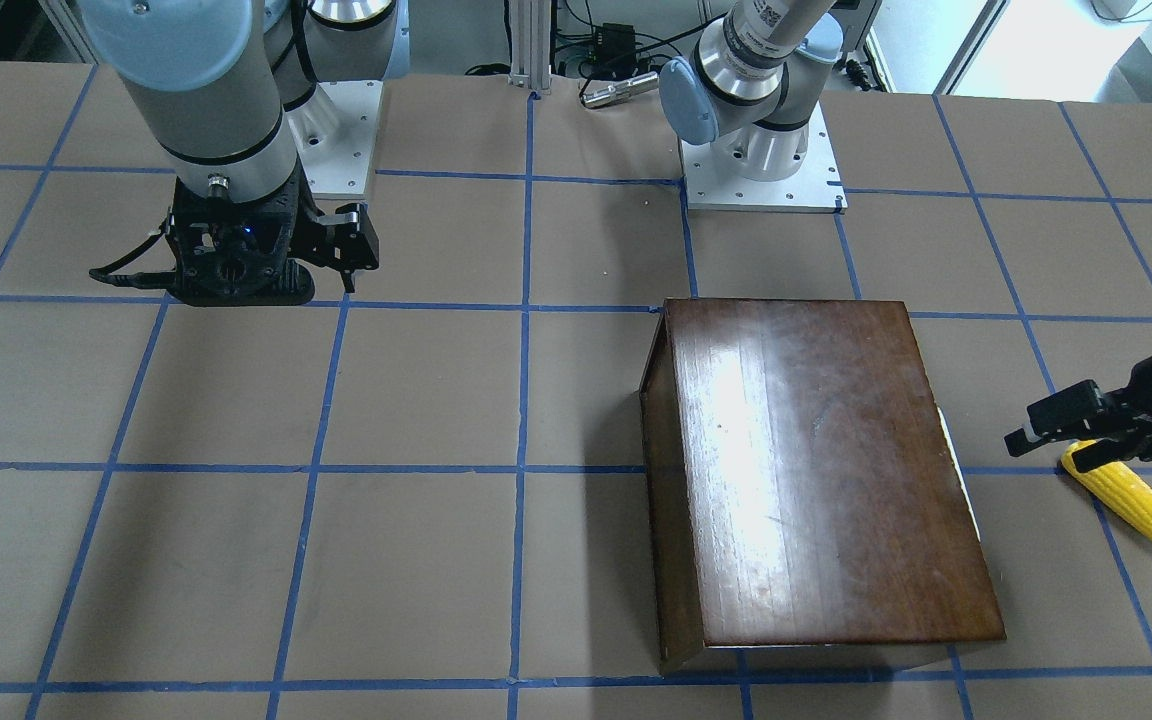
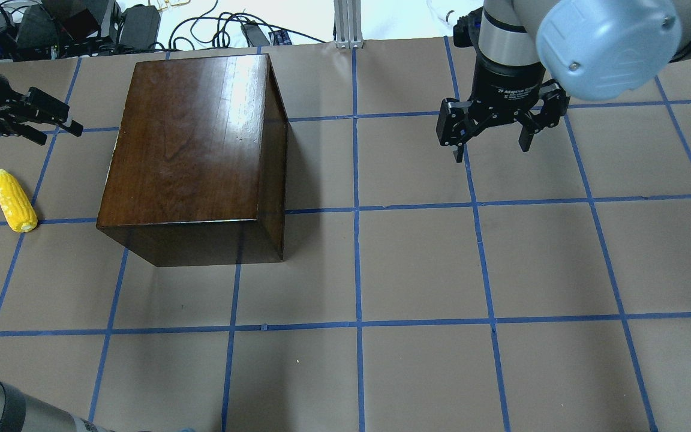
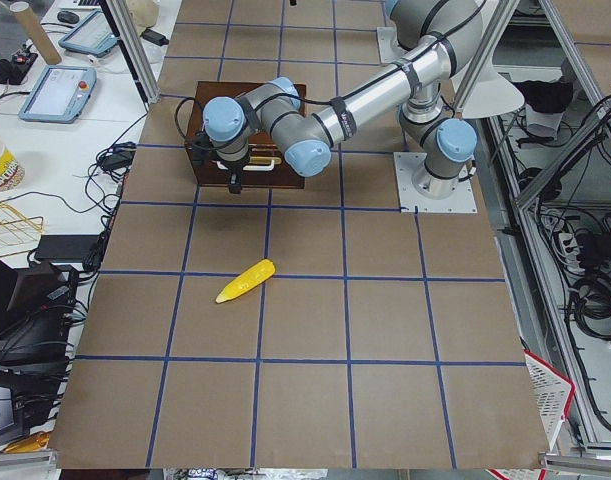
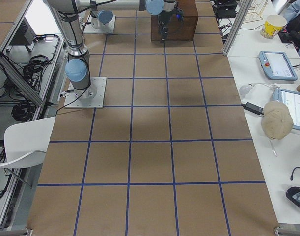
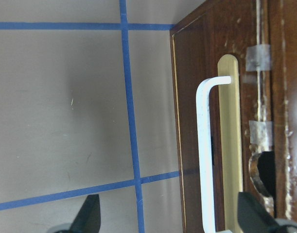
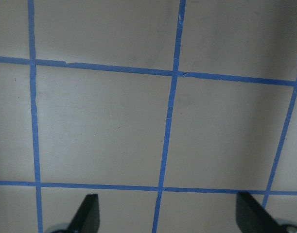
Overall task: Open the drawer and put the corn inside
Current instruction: 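Move the left gripper down beside the cabinet toward the white drawer handle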
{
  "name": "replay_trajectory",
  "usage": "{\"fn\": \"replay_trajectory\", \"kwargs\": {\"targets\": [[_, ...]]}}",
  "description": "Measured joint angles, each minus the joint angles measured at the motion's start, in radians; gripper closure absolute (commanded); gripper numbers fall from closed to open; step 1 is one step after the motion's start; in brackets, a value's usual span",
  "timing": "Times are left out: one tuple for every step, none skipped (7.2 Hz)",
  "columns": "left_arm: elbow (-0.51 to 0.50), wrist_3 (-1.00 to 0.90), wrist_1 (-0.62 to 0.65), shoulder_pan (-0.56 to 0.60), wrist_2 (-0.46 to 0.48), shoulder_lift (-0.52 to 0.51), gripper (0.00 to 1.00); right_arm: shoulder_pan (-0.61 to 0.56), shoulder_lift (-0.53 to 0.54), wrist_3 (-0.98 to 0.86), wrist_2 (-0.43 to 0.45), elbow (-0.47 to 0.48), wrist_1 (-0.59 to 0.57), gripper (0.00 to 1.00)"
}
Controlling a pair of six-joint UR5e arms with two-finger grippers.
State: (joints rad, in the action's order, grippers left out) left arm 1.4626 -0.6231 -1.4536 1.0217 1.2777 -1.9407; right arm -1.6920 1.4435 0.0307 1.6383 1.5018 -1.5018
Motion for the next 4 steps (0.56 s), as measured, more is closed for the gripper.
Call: {"fn": "replay_trajectory", "kwargs": {"targets": [[0.008,0.000,0.001,0.000,-0.009,-0.015,0.00,0.000,0.000,0.000,0.000,0.000,0.000,0.00],[0.016,0.004,0.001,0.000,-0.038,-0.028,0.00,0.000,0.000,0.000,0.000,0.000,0.000,0.00],[0.020,0.008,0.000,0.000,-0.075,-0.038,0.00,0.000,0.000,0.000,0.000,0.000,0.000,0.00],[0.024,0.008,0.000,0.000,-0.095,-0.049,0.00,0.000,0.000,0.000,0.000,0.000,0.000,0.00]]}}
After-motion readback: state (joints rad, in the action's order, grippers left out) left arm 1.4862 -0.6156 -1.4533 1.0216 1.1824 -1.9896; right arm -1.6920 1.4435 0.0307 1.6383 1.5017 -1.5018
